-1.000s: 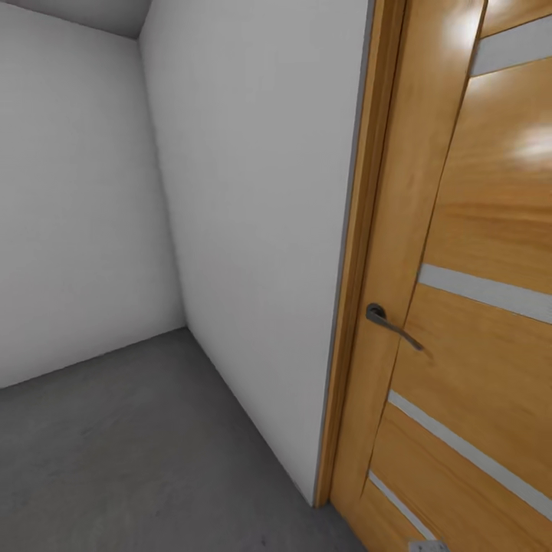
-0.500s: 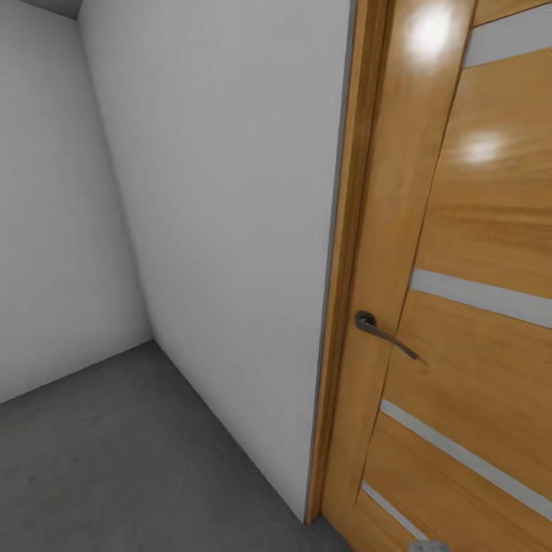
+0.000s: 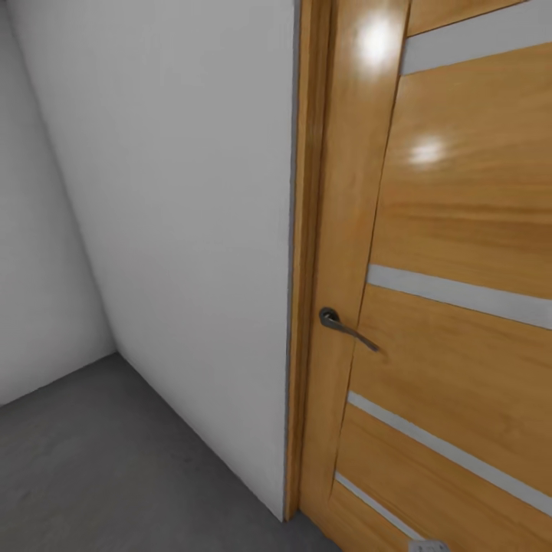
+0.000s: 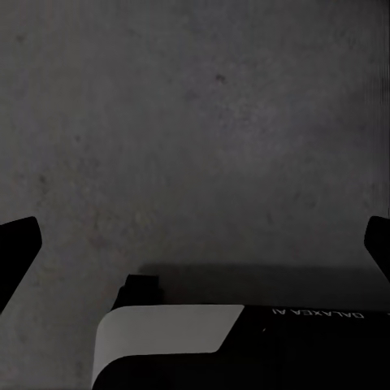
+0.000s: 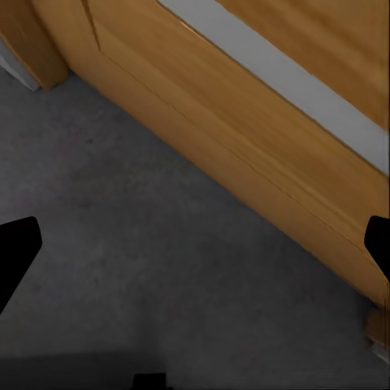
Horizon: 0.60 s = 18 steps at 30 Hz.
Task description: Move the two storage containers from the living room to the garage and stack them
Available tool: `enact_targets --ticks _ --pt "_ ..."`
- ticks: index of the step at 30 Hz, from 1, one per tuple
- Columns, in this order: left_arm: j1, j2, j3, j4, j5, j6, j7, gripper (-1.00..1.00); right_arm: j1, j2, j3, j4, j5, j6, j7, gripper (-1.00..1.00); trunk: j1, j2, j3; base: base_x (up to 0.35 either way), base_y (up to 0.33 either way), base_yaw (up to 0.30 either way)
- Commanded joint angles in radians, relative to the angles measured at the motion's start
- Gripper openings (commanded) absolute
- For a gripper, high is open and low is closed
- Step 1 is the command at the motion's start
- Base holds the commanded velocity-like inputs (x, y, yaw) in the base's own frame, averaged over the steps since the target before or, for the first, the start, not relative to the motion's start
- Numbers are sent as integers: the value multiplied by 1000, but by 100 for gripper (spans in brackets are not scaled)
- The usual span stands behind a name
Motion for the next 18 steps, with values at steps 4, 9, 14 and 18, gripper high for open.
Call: enact_targets --ticks 4,9,14,18 --pt "0 -1 7 -3 0 6 0 100 0 0 1 -1 0 3 1 100 0 -1 -1 0 0 -278" --pt "0 -1 7 -3 -1 6 0 100 0 0 1 -1 0 3 1 100 0 -1 -1 0 0 -278" --pt "0 -1 7 -3 -1 6 1 100 -1 0 1 -1 0 3 1 100 0 -1 -1 0 0 -278" --pt "0 -1 7 -3 0 6 1 100 -1 0 1 -1 0 3 1 100 0 -1 -1 52 10 -278"
